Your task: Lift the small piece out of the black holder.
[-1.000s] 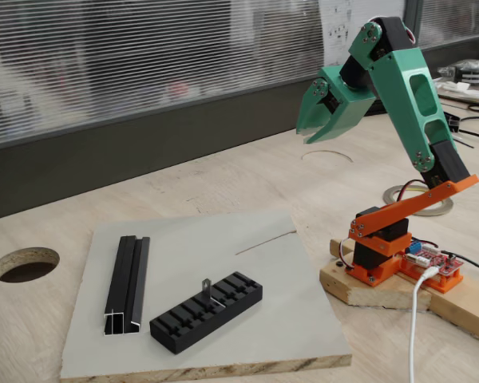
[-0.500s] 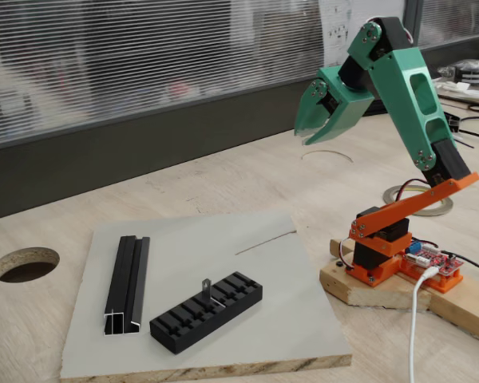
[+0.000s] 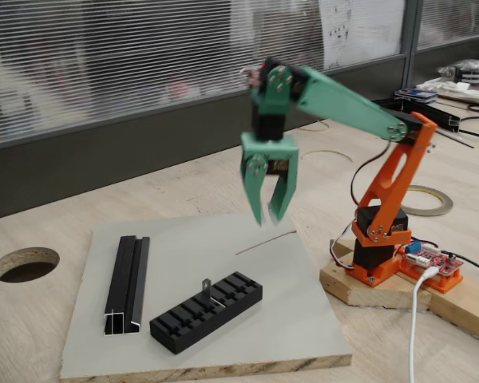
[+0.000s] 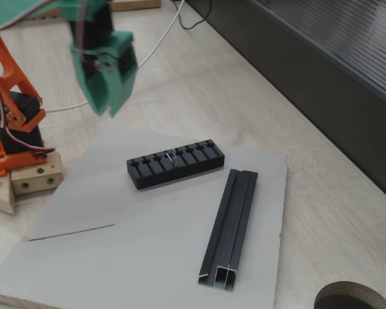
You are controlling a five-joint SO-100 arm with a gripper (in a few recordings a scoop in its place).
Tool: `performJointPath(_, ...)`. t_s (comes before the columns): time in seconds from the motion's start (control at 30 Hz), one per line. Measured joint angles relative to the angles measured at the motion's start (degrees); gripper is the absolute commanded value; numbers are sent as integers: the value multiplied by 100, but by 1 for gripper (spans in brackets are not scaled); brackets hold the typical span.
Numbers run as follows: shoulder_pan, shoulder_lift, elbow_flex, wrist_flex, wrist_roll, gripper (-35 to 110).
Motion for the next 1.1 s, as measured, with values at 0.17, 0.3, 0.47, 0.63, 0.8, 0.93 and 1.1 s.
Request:
performJointPath(0.17,-606,-501,-9,-9,18,16)
performJointPath(0.3,-817,-536,-18,-220,18,16)
performJointPath(0.47,-817,-536,-26,-747,18,16)
performJointPath(0.63,-817,-536,-26,-1354,26,16)
performJointPath(0.8,-809,-536,-26,-1837,-457,16)
performJointPath(0.93,-809,-536,-26,-2004,-1477,16)
performJointPath(1.1,-800,-914,-26,-2030,-2259,16)
